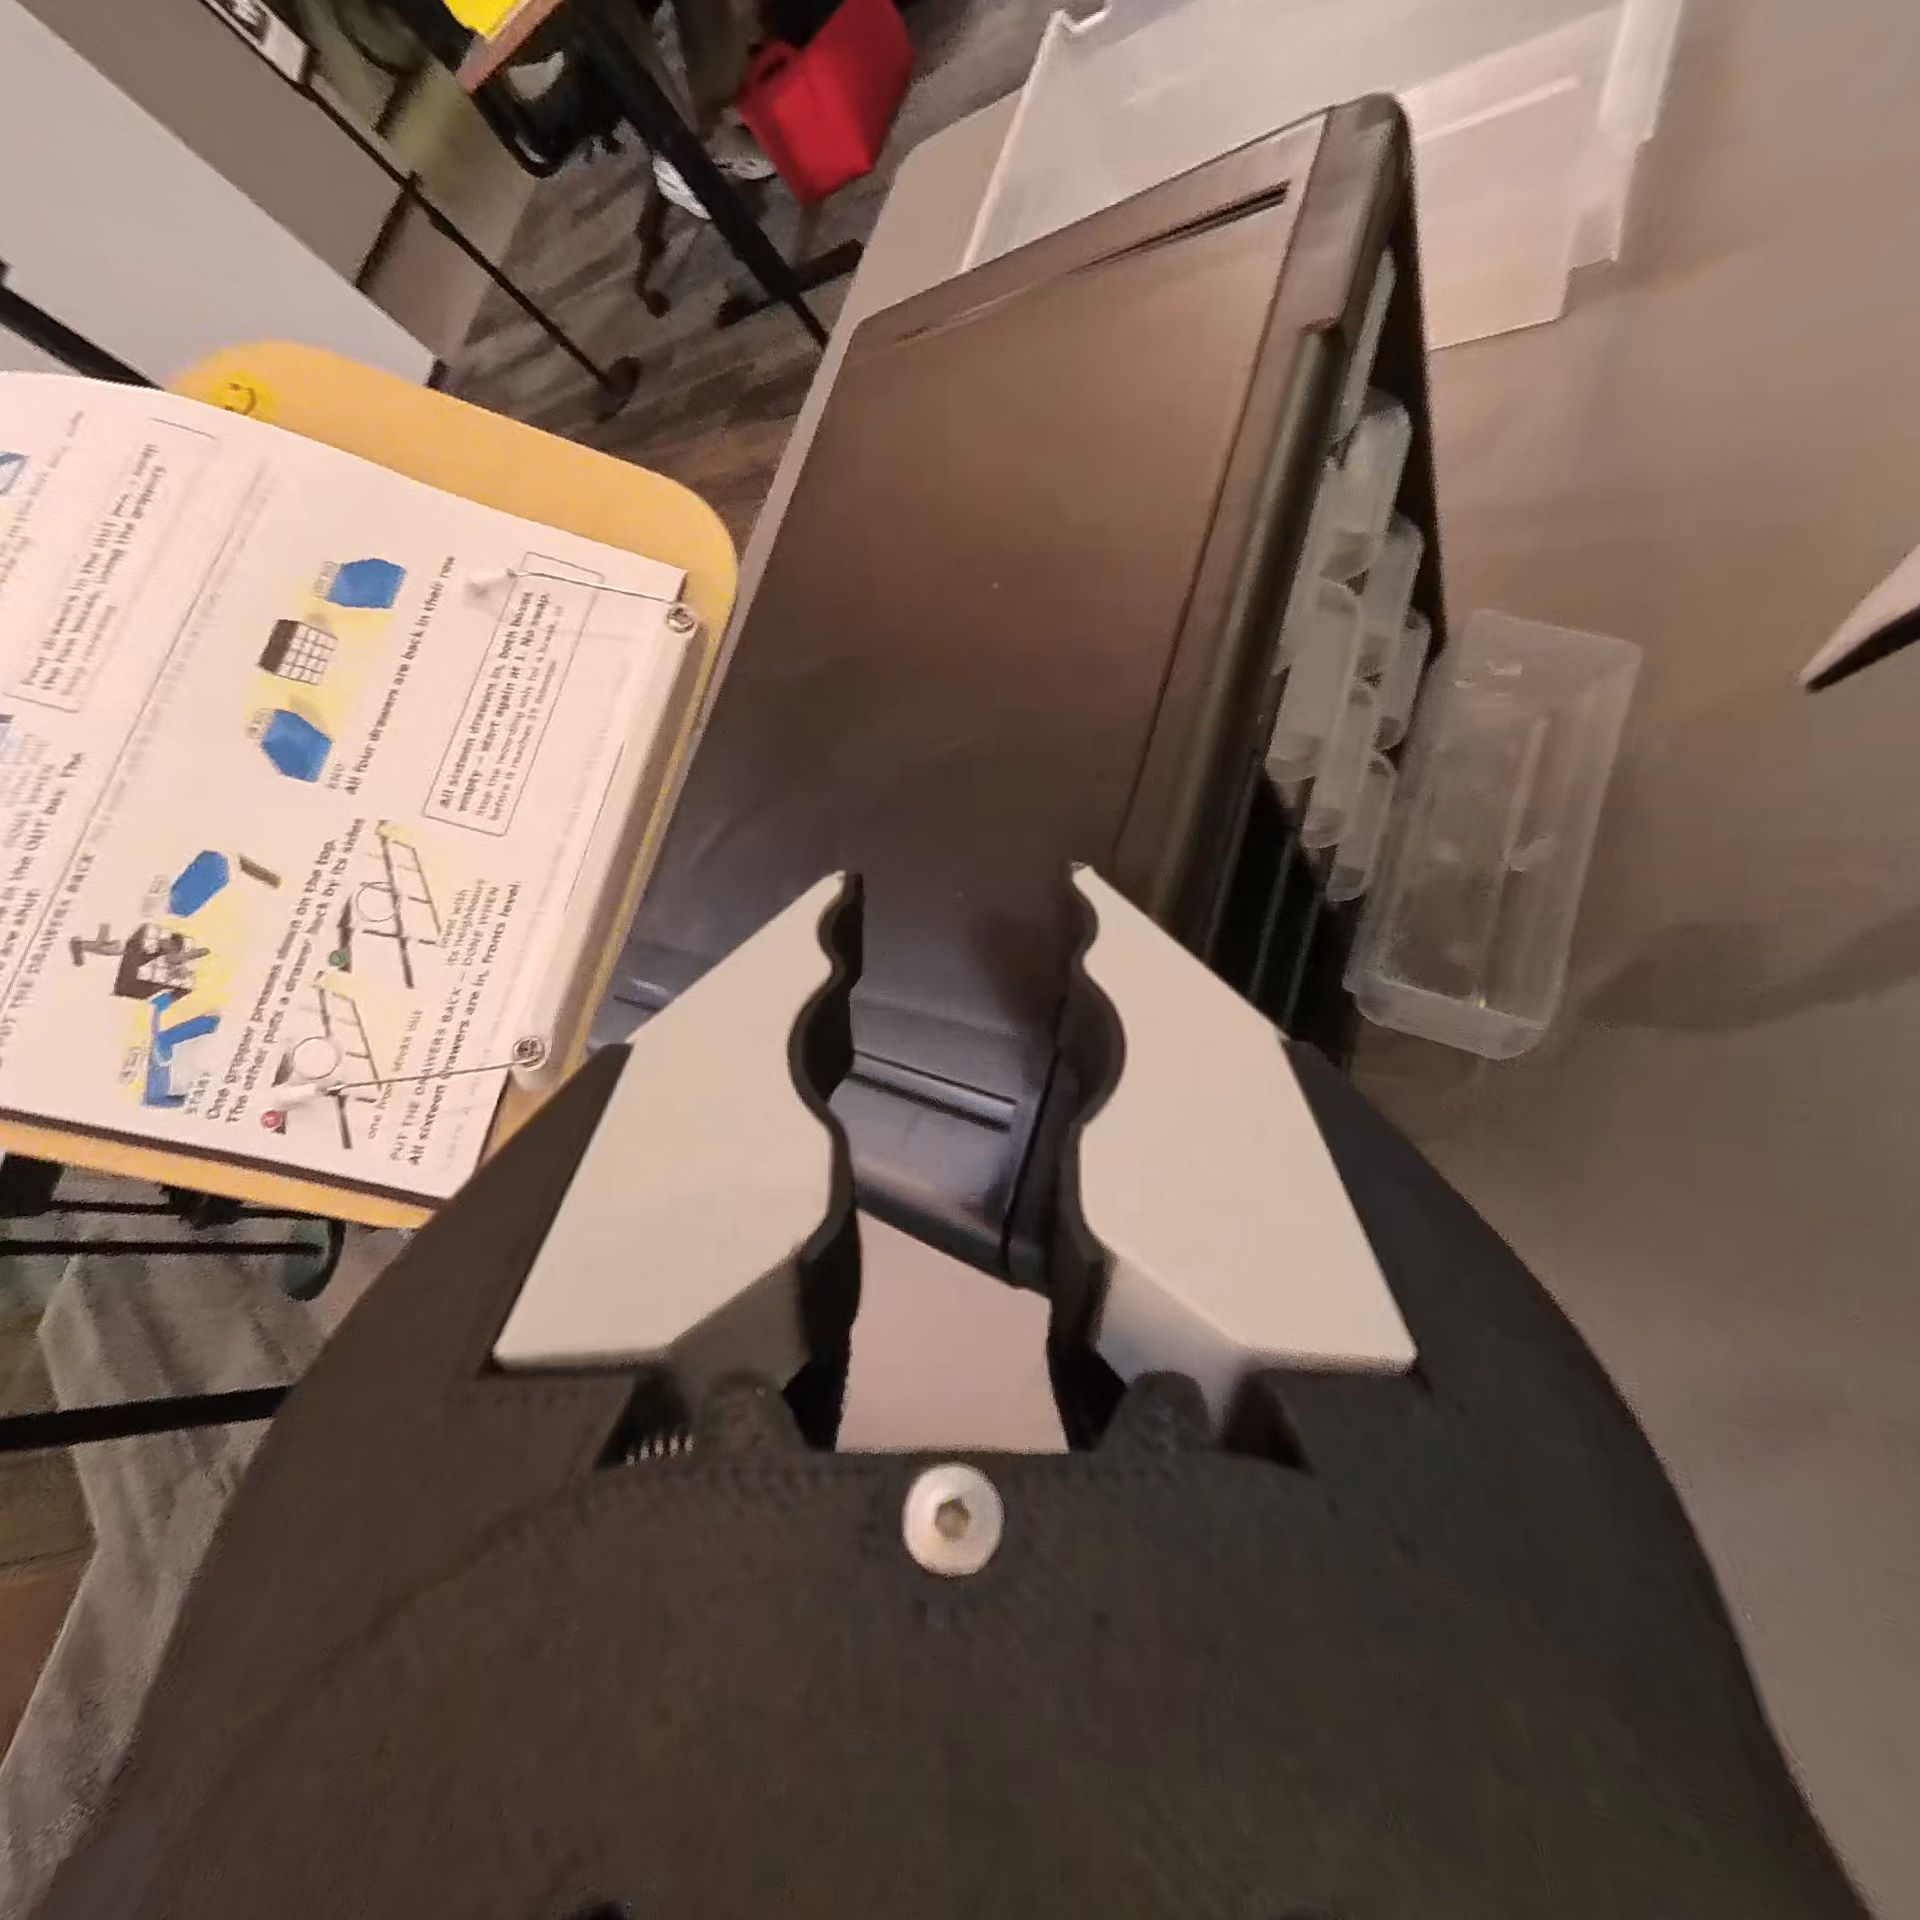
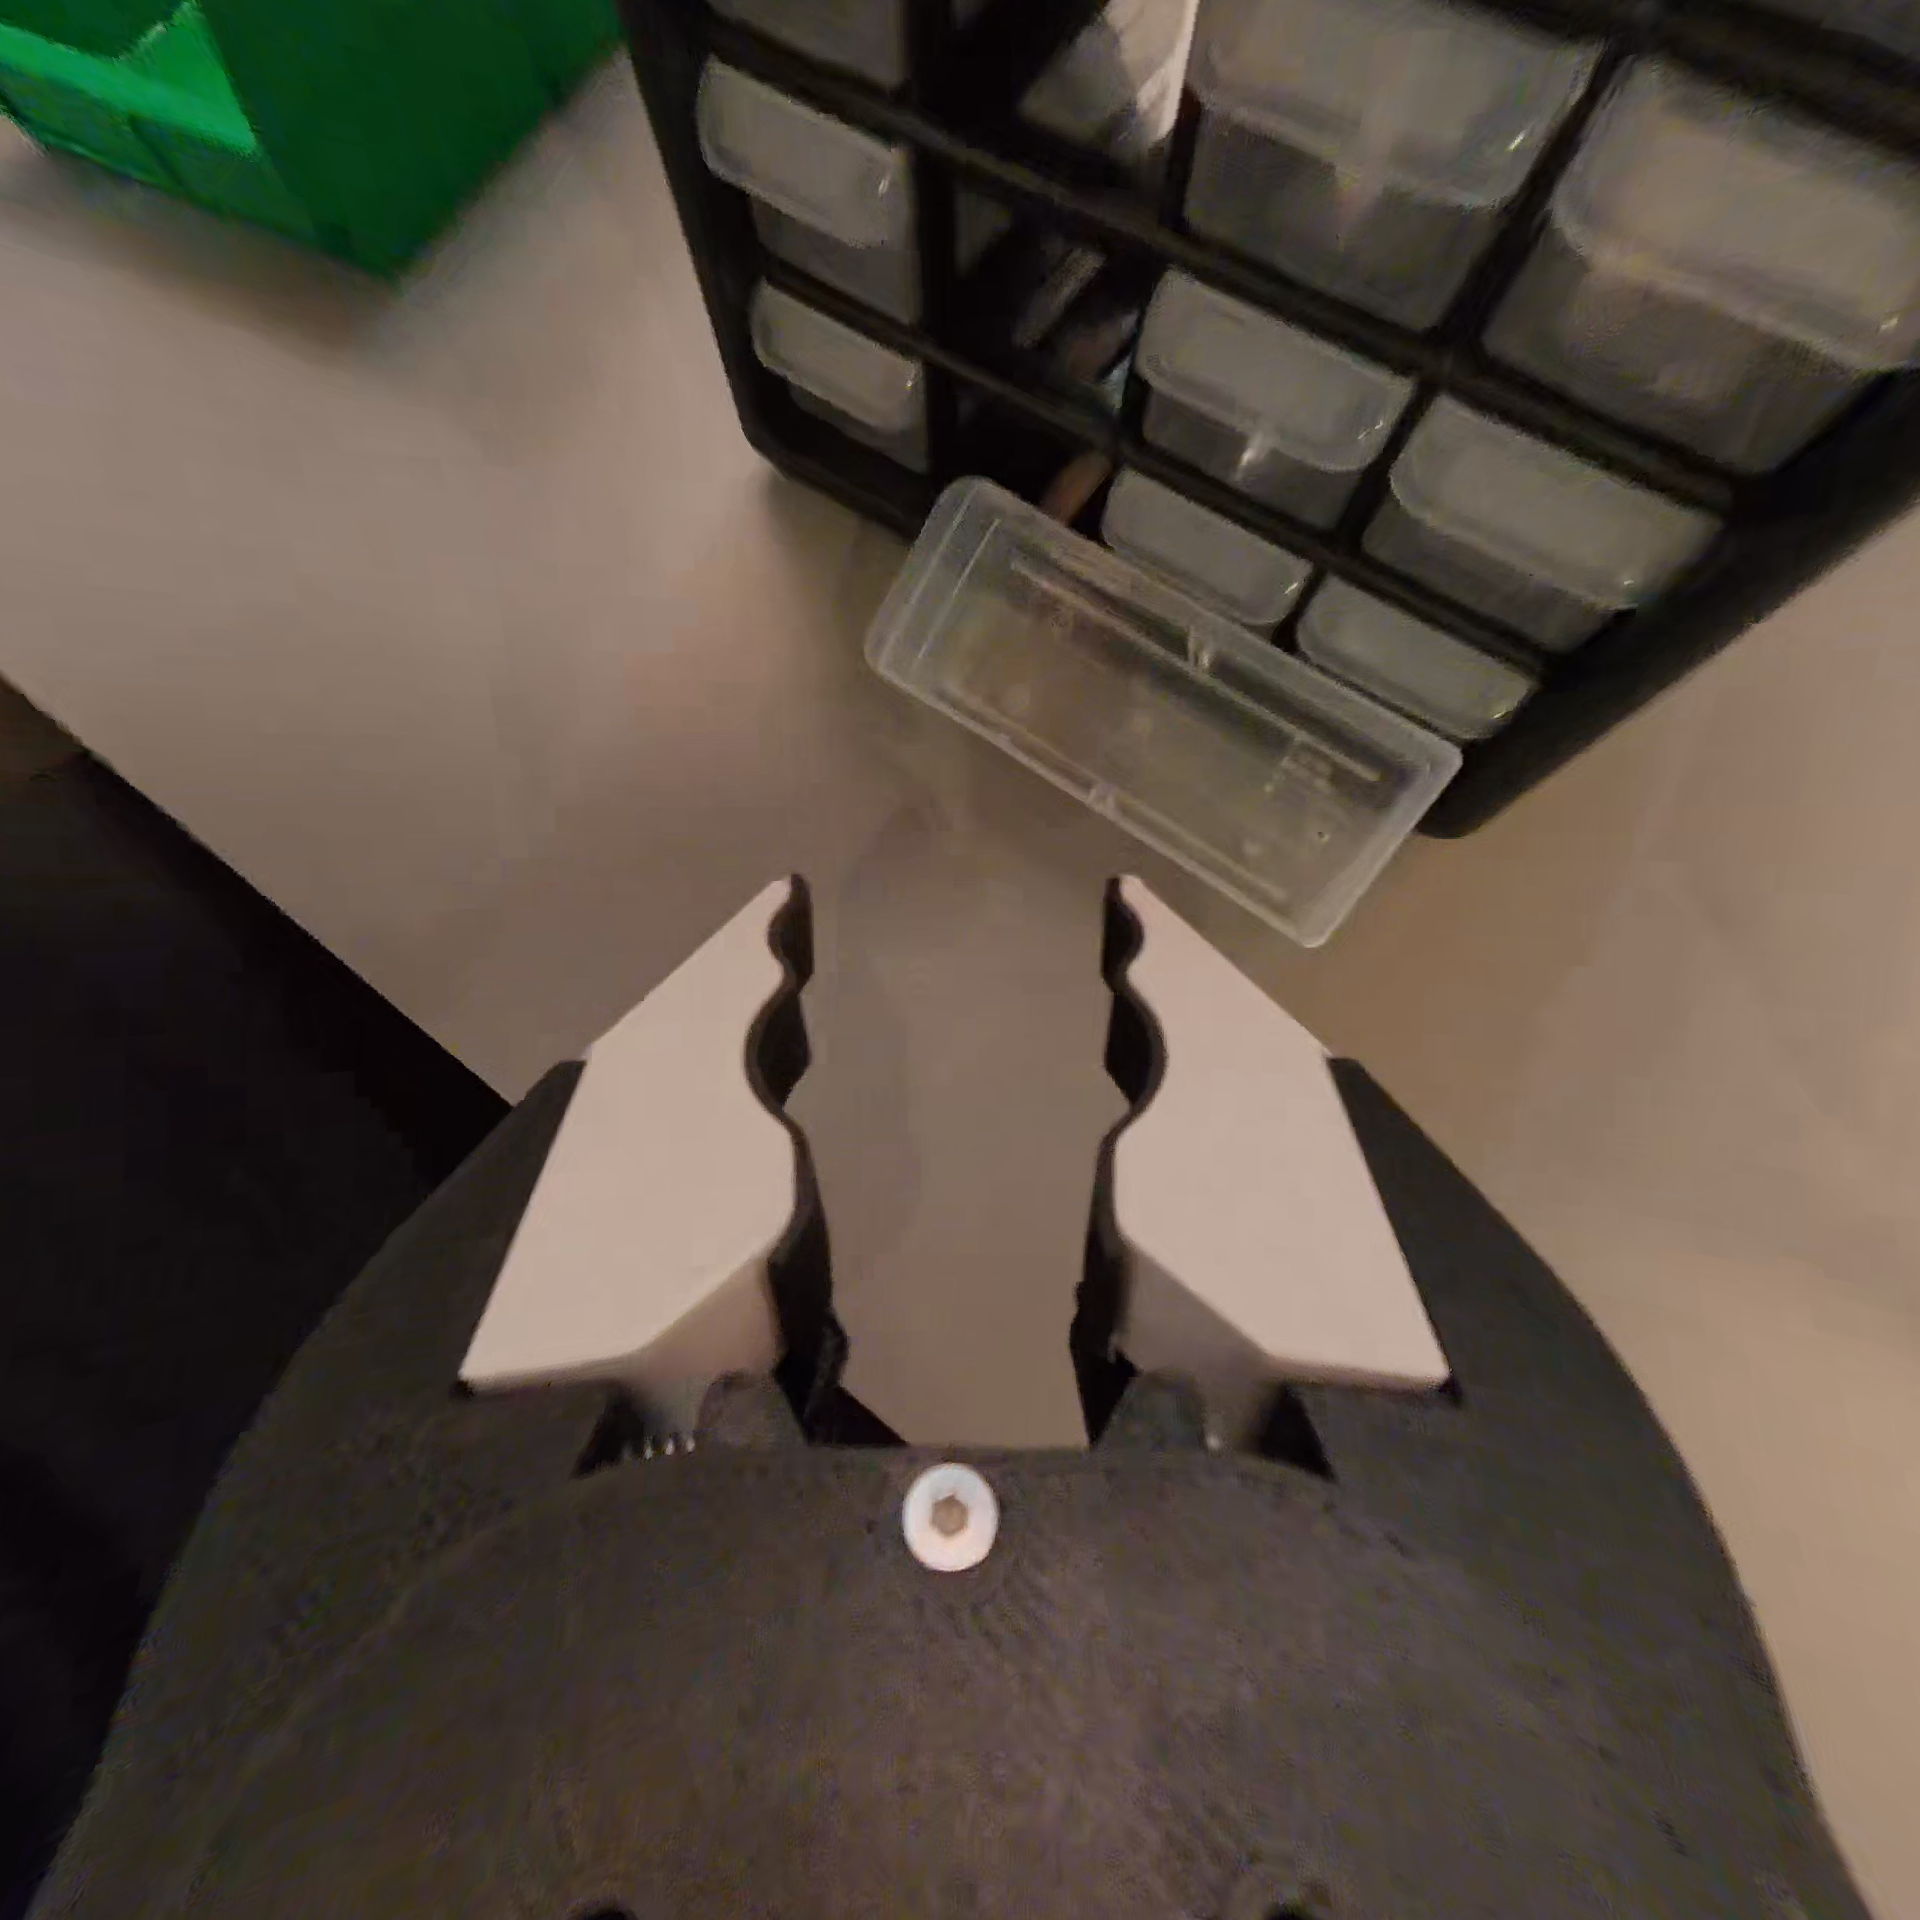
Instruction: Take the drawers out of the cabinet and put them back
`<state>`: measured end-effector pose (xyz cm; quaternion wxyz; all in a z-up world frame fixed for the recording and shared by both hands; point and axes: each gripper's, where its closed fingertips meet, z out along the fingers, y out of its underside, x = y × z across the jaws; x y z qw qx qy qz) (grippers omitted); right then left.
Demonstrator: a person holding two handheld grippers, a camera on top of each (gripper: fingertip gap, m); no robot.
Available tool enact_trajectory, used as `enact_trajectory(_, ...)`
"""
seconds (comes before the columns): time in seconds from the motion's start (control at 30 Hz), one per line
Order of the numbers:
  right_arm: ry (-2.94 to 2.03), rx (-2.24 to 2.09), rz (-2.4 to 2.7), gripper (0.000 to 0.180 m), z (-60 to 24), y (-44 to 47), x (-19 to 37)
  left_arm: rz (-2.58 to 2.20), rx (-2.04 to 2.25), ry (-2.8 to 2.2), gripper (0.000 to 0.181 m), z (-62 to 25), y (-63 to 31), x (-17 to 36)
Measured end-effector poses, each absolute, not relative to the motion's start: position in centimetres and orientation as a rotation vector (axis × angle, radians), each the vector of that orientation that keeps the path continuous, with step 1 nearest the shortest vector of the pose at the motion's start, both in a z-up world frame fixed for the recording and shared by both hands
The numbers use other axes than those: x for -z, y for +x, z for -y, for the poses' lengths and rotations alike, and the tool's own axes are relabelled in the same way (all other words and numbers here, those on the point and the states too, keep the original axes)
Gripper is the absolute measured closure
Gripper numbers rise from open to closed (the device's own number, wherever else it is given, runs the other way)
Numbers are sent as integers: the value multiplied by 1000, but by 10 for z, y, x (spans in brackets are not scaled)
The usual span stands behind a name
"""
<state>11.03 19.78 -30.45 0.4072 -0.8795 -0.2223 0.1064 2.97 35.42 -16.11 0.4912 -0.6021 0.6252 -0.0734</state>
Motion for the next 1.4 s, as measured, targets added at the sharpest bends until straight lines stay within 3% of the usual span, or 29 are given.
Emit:
enact_trajectory(0.13,-2261,-179,597,92,-208,124,316,-1493,302,-1526,140,-361,30,162)
enact_trajectory(0.17,-2291,-169,576,91,-213,129,322,-1492,323,-1553,140,-362,30,163)
enact_trajectory(0.37,-2398,-257,329,114,-253,171,359,-1589,353,-1445,157,-303,41,150)
enact_trajectory(0.53,-2405,-318,298,164,-275,175,370,-1730,272,-1479,157,-258,46,196)
enact_trajectory(0.7,-2425,-364,390,176,-271,162,367,-1732,357,-1593,155,-248,37,221)
enact_trajectory(0.77,-2446,-357,443,180,-265,155,362,-1717,446,-1686,143,-233,35,239)
enact_trajectory(0.87,-2460,-375,498,180,-259,137,359,-1661,490,-1856,104,-212,31,282)
enact_trajectory(0.93,-2475,-357,544,180,-256,127,361,-1574,436,-1972,65,-210,26,309)
enact_trajectory(1.1,-2491,-422,580,180,-250,103,365,-1549,425,-2168,39,-190,25,363)
enact_trajectory(1.17,-2485,-447,589,177,-249,97,364,-1563,349,-2199,52,-191,23,378)
enact_trajectory(1.3,-2445,-457,659,150,-243,92,348,-1515,345,-2237,114,-204,17,389)
enact_trajectory(1.4,-2278,-498,837,156,-237,90,291,-1535,339,-2248,119,-206,12,388)
